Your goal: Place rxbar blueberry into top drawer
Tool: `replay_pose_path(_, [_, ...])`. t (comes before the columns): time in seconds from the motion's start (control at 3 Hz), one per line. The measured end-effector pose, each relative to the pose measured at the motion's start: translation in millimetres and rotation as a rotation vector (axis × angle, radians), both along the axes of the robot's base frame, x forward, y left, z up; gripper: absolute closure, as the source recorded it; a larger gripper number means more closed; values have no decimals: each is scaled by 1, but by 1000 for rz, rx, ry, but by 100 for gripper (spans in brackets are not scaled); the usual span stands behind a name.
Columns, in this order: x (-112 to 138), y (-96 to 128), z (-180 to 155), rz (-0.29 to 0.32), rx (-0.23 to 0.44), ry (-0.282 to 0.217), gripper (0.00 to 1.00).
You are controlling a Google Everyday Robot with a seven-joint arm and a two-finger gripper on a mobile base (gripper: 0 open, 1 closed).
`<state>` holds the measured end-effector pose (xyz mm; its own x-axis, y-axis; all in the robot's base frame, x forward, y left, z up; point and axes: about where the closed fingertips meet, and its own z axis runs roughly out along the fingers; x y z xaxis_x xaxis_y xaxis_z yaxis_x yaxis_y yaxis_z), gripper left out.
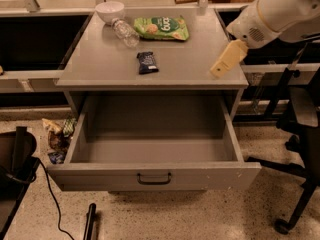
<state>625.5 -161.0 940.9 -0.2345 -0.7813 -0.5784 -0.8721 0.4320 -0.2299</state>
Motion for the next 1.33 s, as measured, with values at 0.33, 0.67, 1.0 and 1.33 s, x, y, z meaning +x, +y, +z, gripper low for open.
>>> replay_pose_path(0.33, [54,25,-6,-58,135,-34,0])
replay_pose_path(0.67, [113,80,-16,-146,171,-64,0])
replay_pose_path(1.0, [114,81,-17,-144,166,-66,0])
replay_pose_path(1.33, [126,92,-23,-193,173,-40,0])
